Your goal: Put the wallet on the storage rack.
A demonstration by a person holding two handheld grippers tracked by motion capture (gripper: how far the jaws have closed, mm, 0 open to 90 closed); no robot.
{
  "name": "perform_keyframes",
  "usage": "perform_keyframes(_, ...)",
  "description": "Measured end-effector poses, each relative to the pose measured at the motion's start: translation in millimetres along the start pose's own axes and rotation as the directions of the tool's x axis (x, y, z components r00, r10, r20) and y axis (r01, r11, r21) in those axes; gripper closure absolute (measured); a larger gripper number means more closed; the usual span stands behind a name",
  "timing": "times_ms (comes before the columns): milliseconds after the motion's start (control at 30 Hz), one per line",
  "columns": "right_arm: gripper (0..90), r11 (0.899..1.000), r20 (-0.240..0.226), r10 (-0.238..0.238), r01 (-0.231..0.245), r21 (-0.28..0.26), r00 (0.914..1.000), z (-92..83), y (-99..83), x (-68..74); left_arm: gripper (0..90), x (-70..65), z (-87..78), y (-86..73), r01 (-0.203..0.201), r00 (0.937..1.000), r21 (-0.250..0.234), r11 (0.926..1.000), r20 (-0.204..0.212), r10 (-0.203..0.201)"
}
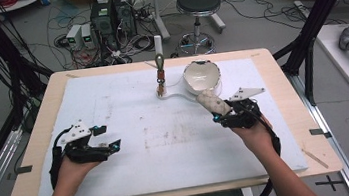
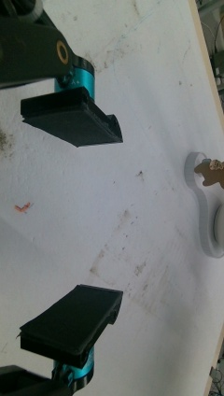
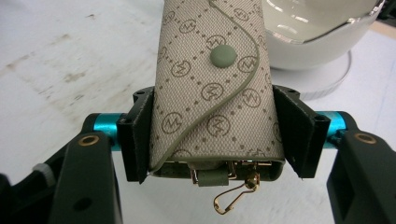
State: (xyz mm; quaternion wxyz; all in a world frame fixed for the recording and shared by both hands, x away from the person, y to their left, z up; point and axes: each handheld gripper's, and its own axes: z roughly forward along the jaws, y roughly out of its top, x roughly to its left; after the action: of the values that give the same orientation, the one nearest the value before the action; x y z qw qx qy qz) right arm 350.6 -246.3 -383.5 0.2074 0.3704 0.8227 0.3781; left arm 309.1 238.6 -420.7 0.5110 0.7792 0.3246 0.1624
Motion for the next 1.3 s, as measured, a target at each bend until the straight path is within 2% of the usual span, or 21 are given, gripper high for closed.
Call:
perform_keyframes(267, 36.4, 0.999, 0.022, -0.027, 0.027, 0.02, 0.9994, 10.4, 34.6, -9.4, 20.7, 0.8, 0.0, -0.2, 0.002, 1.0, 0.003, 1.0, -0.001, -0.002)
perform_keyframes(367, 36.4, 1.0, 0.032, -0.011, 0.01, 0.024, 0.9994, 15.7, 45.6, -15.7, 20.7, 1.0, -0.2, -0.4, 0.003, 1.0, 0.004, 1.0, -0.005, -0.003)
perform_keyframes(533, 36.4, 0.998, 0.069, -0.017, 0.013, 0.066, 0.9975, 26.4, 64.2, -25.3, 20.7, 0.6, 0.4, -0.3, 0.003, 1.0, 0.004, 1.0, -0.004, -0.003)
perform_keyframes(733, 36.4, 0.991, 0.11, -0.035, 0.021, 0.129, 0.9933, 39.9, 81.2, -29.6, 20.7, 2.0, 0.1, -0.6, 0.006, 0.9999, 0.005, 1.0, -0.009, -0.006)
perform_keyframes(1067, 36.3, 0.973, 0.16, -0.073, 0.035, 0.23, 0.9844, 66.1, 89.8, -36.5, 20.7, 3.3, -0.1, -0.7, 0.003, 1.0, 0.001, 1.0, -0.004, -0.003)
perform_keyframes(1100, 36.3, 0.971, 0.165, -0.087, 0.047, 0.236, 0.9825, 68.1, 90.9, -37.1, 20.7, 3.4, -0.2, -0.6, -0.001, 1.0, 0.003, 1.0, -0.002, 0.001)
perform_keyframes(1167, 36.3, 0.971, 0.168, -0.076, 0.035, 0.236, 0.9829, 70.6, 93.7, -37.2, 20.7, 3.3, -0.2, -0.5, -0.001, 1.0, 0.003, 1.0, -0.002, 0.001)
perform_keyframes(1300, 36.3, 0.967, 0.182, -0.085, 0.037, 0.251, 0.9797, 76.8, 98.6, -38.7, 20.7, 3.7, -0.5, -0.5, 0.0, 1.0, 0.003, 1.0, -0.007, 0.0)
